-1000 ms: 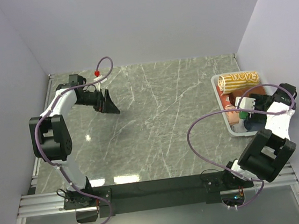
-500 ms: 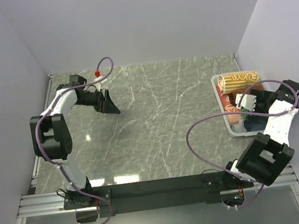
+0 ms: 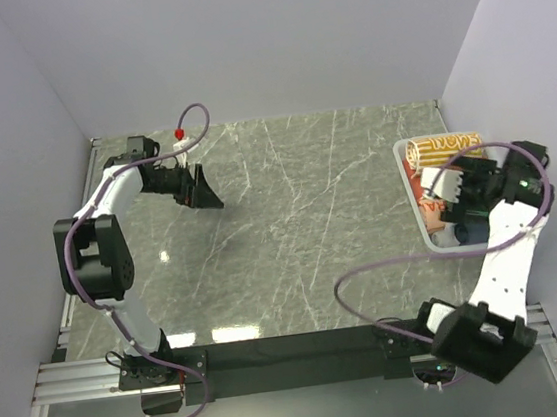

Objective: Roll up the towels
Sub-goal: Place the rolled towel into the container

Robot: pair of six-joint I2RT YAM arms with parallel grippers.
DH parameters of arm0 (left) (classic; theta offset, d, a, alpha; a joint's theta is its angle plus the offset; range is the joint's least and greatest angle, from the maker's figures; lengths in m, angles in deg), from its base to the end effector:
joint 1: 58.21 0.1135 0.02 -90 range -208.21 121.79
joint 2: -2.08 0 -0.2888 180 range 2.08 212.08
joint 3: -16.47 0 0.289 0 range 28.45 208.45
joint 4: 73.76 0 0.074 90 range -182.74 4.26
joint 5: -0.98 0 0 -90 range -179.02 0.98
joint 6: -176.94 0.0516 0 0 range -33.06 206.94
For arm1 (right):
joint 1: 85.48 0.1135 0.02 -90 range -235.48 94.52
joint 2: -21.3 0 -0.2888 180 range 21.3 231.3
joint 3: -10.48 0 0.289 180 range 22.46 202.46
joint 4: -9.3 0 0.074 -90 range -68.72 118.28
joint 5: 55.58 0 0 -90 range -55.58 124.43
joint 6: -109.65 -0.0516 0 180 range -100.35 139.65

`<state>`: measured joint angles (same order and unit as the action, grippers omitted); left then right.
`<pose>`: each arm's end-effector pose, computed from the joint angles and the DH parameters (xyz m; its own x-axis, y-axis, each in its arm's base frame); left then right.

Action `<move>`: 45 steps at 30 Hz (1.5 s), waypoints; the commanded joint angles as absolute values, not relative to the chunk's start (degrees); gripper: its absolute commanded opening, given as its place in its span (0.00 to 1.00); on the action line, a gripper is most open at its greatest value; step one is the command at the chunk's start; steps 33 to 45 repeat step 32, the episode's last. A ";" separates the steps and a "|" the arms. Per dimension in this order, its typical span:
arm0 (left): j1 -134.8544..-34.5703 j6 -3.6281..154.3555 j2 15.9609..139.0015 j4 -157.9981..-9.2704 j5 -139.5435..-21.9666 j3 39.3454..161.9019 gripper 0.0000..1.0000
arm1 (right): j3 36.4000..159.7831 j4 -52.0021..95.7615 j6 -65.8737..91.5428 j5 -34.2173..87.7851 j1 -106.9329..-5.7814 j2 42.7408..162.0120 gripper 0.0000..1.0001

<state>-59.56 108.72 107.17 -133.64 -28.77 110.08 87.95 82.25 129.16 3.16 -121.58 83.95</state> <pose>0.4091 -0.0545 0.2404 -0.7724 0.2024 -0.6020 0.6200 0.4463 -0.6453 0.2009 -0.1133 0.3436 -0.0369 -0.9703 -0.2391 -0.7411 0.1871 -0.6449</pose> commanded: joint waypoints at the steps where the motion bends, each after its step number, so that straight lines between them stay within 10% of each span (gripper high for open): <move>1: -59.88 104.35 102.89 -129.94 -32.75 111.06 0.99 | 91.36 79.21 108.60 2.08 -113.19 80.54 0.94; 19: -55.32 93.01 95.77 -129.51 -60.98 115.83 0.99 | 97.96 52.76 34.27 7.71 -73.72 100.04 0.96; 45: -53.03 91.27 85.31 -123.18 -68.70 99.82 1.00 | 91.54 47.48 28.35 8.49 -64.65 103.47 0.98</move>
